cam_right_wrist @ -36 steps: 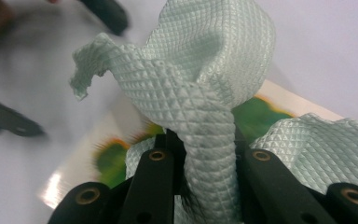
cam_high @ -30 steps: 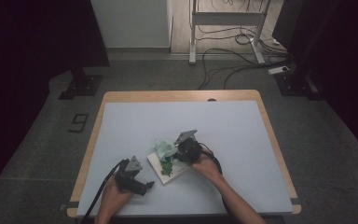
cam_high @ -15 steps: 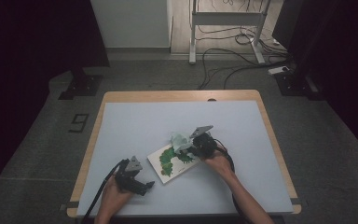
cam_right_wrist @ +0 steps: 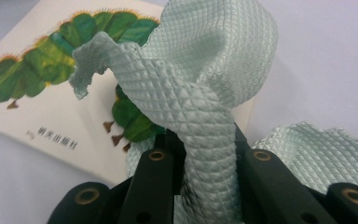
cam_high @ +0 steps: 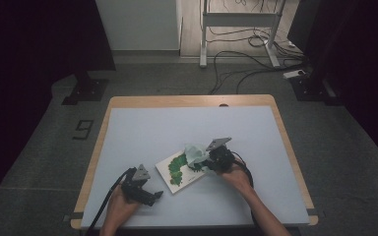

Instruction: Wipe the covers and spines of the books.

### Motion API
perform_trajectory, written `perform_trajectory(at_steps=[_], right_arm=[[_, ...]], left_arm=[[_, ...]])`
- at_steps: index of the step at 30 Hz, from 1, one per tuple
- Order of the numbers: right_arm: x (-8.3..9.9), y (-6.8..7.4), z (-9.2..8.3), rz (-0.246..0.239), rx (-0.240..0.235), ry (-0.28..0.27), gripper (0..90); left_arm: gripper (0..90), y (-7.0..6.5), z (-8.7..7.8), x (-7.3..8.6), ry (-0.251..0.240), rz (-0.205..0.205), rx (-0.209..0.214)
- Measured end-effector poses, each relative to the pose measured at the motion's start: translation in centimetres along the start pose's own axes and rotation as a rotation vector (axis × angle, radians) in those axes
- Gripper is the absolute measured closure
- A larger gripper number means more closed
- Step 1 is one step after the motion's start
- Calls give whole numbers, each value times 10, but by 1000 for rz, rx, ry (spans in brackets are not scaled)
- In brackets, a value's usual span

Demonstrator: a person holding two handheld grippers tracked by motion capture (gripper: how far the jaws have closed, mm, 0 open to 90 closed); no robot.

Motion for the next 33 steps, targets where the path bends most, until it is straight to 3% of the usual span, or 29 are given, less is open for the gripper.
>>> perform_trajectory(at_steps=[6, 23, 33], right_arm=[[0, 10, 2, -21, -3, 0, 779], [-23, 82, 34, -138, -140, 12, 779], [-30, 109, 44, -183, -182, 26, 779]], left_arm=[[0, 0, 0, 0, 1, 1, 0], [0, 0, 0, 0, 1, 2, 0], [0, 0, 0, 0, 0, 1, 0]])
Point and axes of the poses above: each handheld gripper's, and its own axes: z roughly forward along the jaws, x roughly out of its underside, y roughly to its left, the point moved 6 cm from there along z, roughly forward along the jaws, and after that the axes turned 8 degrees about -x, right-handed, at the moved point
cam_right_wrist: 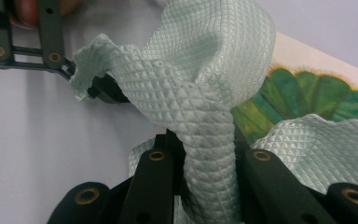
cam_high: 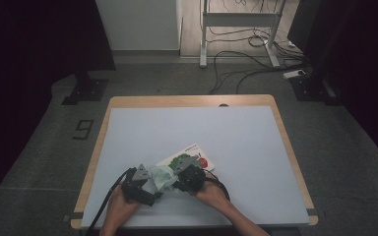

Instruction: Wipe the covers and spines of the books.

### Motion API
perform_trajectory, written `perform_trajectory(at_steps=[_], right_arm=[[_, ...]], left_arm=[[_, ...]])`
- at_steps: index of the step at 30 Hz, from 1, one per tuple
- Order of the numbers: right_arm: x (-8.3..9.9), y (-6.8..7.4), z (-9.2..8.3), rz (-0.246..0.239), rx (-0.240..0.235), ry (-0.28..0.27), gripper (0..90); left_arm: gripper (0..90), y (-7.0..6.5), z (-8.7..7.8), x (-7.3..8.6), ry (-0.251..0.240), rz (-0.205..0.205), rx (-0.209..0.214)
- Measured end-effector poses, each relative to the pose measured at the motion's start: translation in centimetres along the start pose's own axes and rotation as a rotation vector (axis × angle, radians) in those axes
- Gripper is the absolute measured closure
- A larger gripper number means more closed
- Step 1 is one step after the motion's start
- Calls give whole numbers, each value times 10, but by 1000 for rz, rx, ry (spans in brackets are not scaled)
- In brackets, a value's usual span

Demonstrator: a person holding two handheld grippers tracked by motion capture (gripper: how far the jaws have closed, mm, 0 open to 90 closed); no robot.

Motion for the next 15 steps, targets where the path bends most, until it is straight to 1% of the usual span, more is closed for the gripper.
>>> perform_trajectory(at_steps=[5, 9, 15], right_arm=[[0, -1, -2, -4, 7, -1, 778], [-1, -3, -13, -2, 25, -13, 778], [0, -12, -33, 16, 65, -28, 778]], left_arm=[[0, 0, 0, 0, 0, 0, 0], [0, 0, 0, 0, 0, 0, 0], [0, 0, 0, 0, 2, 2, -1]])
Point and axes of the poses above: each handheld gripper's, and its own axes: z roughly forward along the jaws, x roughly out of its underside, y roughly to its left, the point moved 6 cm from there along z, roughly forward along the jaws, and after that the axes turned 8 degrees about -x, right-handed, at the moved point
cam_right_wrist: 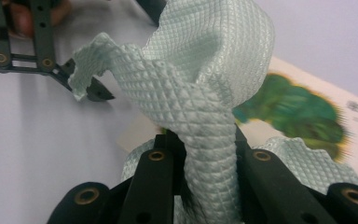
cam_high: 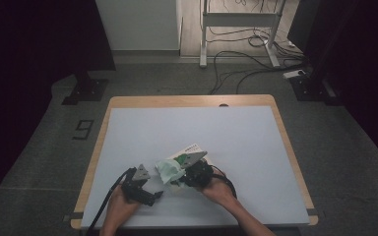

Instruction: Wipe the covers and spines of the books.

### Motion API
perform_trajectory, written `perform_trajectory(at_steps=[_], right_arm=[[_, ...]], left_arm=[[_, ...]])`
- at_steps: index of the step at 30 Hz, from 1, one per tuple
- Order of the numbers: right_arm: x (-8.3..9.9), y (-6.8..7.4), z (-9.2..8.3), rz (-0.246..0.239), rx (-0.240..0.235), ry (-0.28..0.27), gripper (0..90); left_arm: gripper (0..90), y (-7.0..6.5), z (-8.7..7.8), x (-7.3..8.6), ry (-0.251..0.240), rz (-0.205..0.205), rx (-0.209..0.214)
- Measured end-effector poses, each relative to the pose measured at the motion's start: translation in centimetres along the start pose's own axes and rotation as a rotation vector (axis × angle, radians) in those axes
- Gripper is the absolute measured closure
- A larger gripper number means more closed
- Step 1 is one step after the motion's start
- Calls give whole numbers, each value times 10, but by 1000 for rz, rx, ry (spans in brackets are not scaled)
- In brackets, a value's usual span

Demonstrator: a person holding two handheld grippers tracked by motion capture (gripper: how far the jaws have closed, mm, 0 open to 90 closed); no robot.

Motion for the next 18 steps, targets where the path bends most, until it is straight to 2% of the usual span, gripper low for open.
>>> perform_trajectory(at_steps=[9, 18], right_arm=[[6, -16, -32, 36, 63, -13, 778], [22, -35, -61, 83, 123, -17, 778]], left_arm=[[0, 0, 0, 0, 1, 1, 1], [0, 0, 0, 0, 0, 0, 2]])
Point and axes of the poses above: each handheld gripper's, and its own axes: z roughly forward along the jaws, x roughly out of its underside, y roughly to its left, the point moved 6 cm from there along z, roughly forward along the jaws, and after that the axes turned 8 degrees about -x, right-handed, at the moved point
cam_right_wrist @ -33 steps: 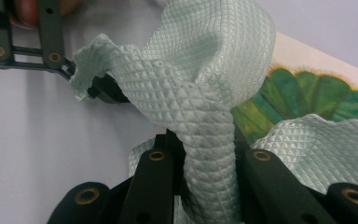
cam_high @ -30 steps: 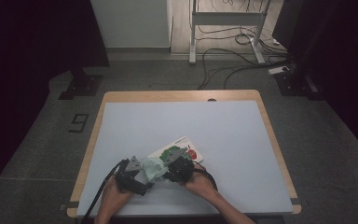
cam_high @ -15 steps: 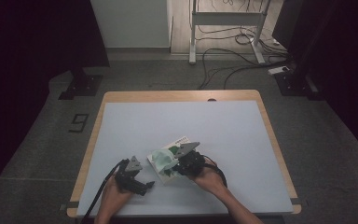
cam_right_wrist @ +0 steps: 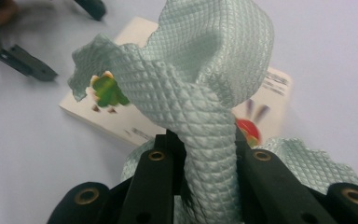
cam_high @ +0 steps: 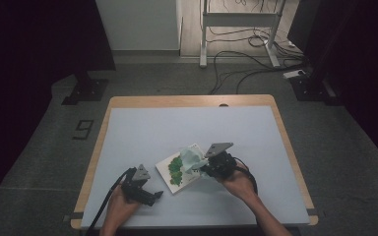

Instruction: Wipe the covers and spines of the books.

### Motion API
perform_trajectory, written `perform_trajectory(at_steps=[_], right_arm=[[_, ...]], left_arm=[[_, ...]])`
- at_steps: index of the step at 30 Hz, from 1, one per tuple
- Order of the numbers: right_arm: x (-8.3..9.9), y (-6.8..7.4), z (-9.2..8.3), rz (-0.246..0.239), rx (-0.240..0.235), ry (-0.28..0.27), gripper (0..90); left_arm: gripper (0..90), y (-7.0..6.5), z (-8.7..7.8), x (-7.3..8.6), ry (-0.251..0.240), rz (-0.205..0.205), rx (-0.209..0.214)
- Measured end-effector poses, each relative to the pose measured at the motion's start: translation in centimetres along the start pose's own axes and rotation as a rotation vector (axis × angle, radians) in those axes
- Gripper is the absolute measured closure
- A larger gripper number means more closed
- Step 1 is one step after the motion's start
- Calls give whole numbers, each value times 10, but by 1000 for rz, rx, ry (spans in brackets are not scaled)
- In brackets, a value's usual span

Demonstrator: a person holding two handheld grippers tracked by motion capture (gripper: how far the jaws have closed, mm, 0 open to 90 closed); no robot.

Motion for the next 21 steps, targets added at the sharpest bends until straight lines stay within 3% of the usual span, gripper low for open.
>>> perform_trajectory(at_steps=[11, 21], right_arm=[[28, -32, -43, 68, 97, -4, 778], [68, -61, -82, 156, 201, -11, 775]], left_arm=[[0, 0, 0, 0, 0, 0, 0], [0, 0, 0, 0, 0, 1, 2]])
Point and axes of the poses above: each handheld gripper's, and its own axes: z roughly forward along the jaws, x roughly out of its underside, y roughly to its left, the point moved 6 cm from there along z, roughly forward along the jaws, and after that the axes turned 8 degrees about -x, right-handed, at the moved point
